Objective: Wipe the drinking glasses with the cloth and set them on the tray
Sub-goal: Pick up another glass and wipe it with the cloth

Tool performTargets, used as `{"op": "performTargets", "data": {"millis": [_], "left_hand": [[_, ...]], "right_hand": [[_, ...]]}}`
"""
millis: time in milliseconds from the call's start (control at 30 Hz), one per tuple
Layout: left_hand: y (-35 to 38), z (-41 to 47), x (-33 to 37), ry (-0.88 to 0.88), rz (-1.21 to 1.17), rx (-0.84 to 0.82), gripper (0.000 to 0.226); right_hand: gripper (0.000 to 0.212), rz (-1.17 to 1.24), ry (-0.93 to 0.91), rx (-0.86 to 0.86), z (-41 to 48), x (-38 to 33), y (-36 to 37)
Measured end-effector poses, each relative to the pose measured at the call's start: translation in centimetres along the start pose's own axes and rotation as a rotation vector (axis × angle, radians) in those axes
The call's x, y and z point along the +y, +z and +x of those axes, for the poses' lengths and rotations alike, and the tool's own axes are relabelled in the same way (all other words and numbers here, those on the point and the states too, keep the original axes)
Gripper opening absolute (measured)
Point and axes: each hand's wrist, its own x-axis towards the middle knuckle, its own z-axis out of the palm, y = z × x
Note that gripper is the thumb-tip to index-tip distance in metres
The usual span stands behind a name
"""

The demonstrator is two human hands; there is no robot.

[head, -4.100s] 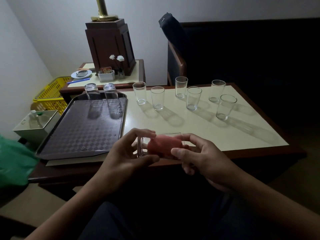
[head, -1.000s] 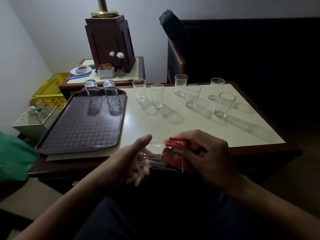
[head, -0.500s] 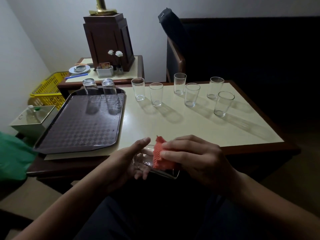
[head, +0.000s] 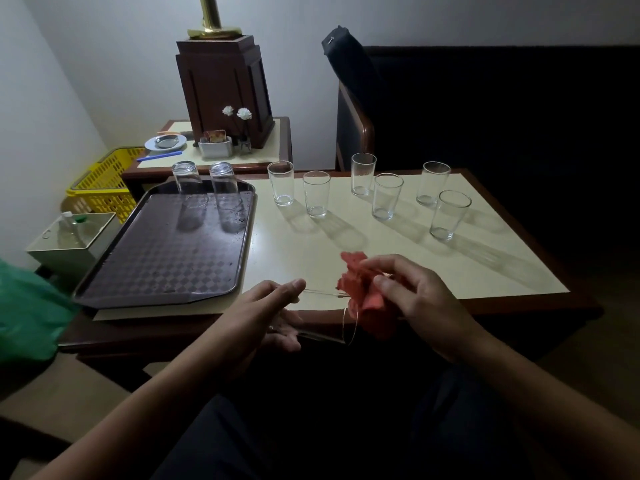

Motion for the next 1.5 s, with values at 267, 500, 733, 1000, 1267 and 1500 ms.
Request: {"op": "performTargets", "data": {"millis": [267,500,733,1000,1267,1500], "left_hand": [[-0.8,-0.3,-0.3,-0.033,0.012,-0.154,0.067],[0.0,-1.3,0.8,0.18,0.045,-0.233,0.034],[-1.1,-0.1,1.0,0.181,0.008,-0.046,0.039],[0.1,0.0,-0.8,-0.041,-0.011,-0.1,0.052],[-0.2,0.7,-1.0,-0.034,-0.16,-0.136,0.069],[-0.5,-0.4,-0.3,0.151,-0.152,-0.172,0.028]], "right_hand": [[0.055,-0.72,-0.63,-0.495,-1.9,-1.5,0.5],[0.038,-0.077,-0.097,-0.209,-1.0,-0.9,0.1],[0.045,0.382,0.252,0.008,0.0,-0.1,1.0],[0.022,0.163,-0.095,0.36,0.3,-1.4,-0.2],[0.015,-0.363,-0.364,-0.177,-2.2,-1.0,1.6],[0.068,-0.38,-0.342,0.079,-1.4,-1.0,1.0]]}}
